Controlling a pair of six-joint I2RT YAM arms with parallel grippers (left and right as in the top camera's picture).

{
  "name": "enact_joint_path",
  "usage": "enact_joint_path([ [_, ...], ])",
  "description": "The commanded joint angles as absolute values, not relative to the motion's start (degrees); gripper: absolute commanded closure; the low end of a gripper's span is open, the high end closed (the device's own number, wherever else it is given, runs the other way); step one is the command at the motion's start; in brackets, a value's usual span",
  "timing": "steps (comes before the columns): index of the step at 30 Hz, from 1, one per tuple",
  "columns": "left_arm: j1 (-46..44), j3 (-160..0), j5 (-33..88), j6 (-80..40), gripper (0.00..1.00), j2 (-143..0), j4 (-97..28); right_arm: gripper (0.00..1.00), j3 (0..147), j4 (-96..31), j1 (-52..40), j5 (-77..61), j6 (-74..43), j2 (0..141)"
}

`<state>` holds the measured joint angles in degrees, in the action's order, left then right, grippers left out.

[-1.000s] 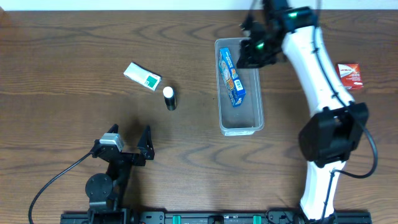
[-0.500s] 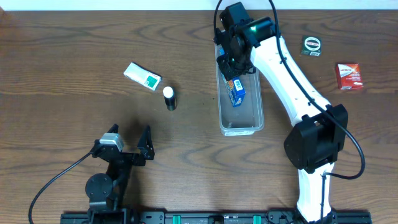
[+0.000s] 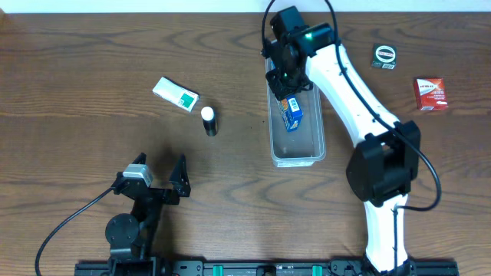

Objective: Pack container
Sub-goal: 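Lower the blue box into the container and open the right gripper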

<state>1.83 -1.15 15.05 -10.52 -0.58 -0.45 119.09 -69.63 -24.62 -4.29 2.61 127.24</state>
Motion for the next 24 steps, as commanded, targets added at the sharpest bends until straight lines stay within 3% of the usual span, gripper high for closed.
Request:
enact_joint_path([
  [1,2.09,-0.23,15.86,-10.76,0.02,-0.23,-2.52,0.99,118.67,-69.89,-24.56,-4.95,4.16,129.67],
  [24,2.07,-0.23,15.86,-10.76,0.02,-0.23,-2.52,0.99,118.69,-70.52,-24.40,19.97,-4.29,130.76],
])
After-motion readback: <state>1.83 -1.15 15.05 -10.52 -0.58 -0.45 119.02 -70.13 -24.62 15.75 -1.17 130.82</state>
